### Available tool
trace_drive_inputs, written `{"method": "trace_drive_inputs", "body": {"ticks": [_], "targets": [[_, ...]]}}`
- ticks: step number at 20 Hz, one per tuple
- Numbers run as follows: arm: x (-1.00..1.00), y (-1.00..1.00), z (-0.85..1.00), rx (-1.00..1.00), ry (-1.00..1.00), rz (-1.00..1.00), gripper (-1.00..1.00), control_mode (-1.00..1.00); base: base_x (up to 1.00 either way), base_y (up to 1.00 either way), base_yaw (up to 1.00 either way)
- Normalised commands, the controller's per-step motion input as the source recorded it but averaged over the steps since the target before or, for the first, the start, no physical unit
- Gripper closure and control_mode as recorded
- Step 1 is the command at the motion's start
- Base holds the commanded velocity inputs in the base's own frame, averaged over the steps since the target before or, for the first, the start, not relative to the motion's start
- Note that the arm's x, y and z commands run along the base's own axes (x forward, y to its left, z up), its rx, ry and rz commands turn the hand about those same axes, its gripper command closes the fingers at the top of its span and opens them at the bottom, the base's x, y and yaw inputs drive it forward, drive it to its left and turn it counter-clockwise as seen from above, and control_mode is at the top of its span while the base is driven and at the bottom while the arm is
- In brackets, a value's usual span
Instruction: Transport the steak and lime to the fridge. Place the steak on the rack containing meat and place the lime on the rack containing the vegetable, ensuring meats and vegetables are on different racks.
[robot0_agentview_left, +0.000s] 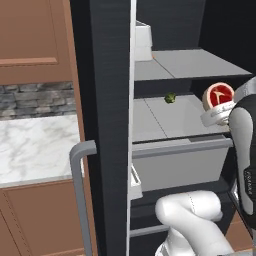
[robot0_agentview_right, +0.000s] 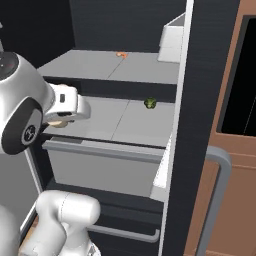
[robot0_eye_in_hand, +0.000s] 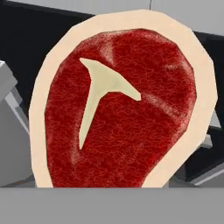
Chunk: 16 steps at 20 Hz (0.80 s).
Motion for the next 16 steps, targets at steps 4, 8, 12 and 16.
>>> {"method": "trace_drive_inputs", "body": {"ticks": [4, 8, 12, 16], "targets": [[0.89, -0.04, 0.04, 0.01, -0.11, 0.0, 1.0, -1.0, 0.0, 0.0, 0.0], [0.74, -0.02, 0.17, 0.03, -0.03, 0.0, 1.0, -1.0, 0.0, 0.0, 0.0], [0.95, -0.11, 0.34, 0.06, 0.0, -0.04, 1.0, -1.0, 0.0, 0.0, 0.0], [0.99, -0.16, 0.35, 0.1, 0.01, -0.01, 1.0, -1.0, 0.0, 0.0, 0.0]]}}
